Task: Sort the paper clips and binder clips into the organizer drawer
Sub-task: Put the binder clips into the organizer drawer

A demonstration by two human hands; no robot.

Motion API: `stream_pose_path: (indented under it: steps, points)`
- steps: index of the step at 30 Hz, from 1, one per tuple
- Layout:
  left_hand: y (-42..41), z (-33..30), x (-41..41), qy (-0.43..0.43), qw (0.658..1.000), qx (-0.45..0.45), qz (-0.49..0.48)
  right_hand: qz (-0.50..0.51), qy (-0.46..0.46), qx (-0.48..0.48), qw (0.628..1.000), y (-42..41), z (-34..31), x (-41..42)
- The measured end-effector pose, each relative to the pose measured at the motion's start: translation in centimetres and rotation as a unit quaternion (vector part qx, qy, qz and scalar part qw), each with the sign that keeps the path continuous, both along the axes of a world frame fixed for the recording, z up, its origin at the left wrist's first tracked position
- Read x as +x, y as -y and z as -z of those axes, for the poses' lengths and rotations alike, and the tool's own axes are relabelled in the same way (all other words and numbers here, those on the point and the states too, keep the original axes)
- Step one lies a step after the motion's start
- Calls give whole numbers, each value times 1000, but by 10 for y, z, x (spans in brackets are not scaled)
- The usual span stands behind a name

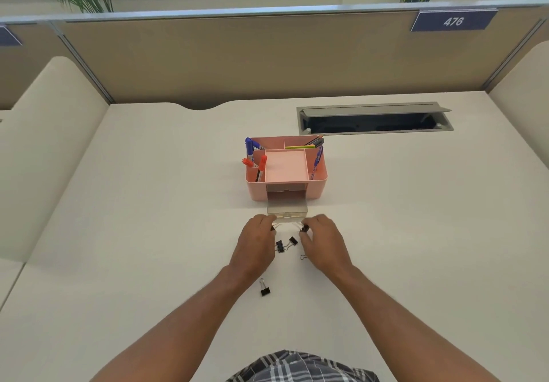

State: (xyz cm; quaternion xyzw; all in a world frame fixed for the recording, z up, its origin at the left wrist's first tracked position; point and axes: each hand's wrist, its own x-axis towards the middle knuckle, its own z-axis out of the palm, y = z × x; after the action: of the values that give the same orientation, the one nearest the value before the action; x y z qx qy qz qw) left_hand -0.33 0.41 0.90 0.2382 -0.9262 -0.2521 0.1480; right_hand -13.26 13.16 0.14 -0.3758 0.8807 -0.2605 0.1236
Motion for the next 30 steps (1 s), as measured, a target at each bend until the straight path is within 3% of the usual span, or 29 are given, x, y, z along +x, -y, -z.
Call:
stream_pose_path:
  steps: [4,10,17,22,27,30]
  points:
    - [13,-16,-24,-24,999,9,-21,9,-36,-54,998,20,-22,-19]
    - [29,-29,-57,31,999,14,-22,-20,-73,21,997,52,-34,-35]
    - [28,-20,-53,10,1000,9,-12,-28,-55,16,998,53,-28,-34]
    - [17,-9,-29,12,999,-41,-6,-48,-41,-48,997,29,-19,-20]
    - [-10,16,1,119,990,-66,40,-171,-11,59,983,5,1,3]
    - [-17,26,7,163,982,-81,46,-185,-22,75,980,-2,11,12]
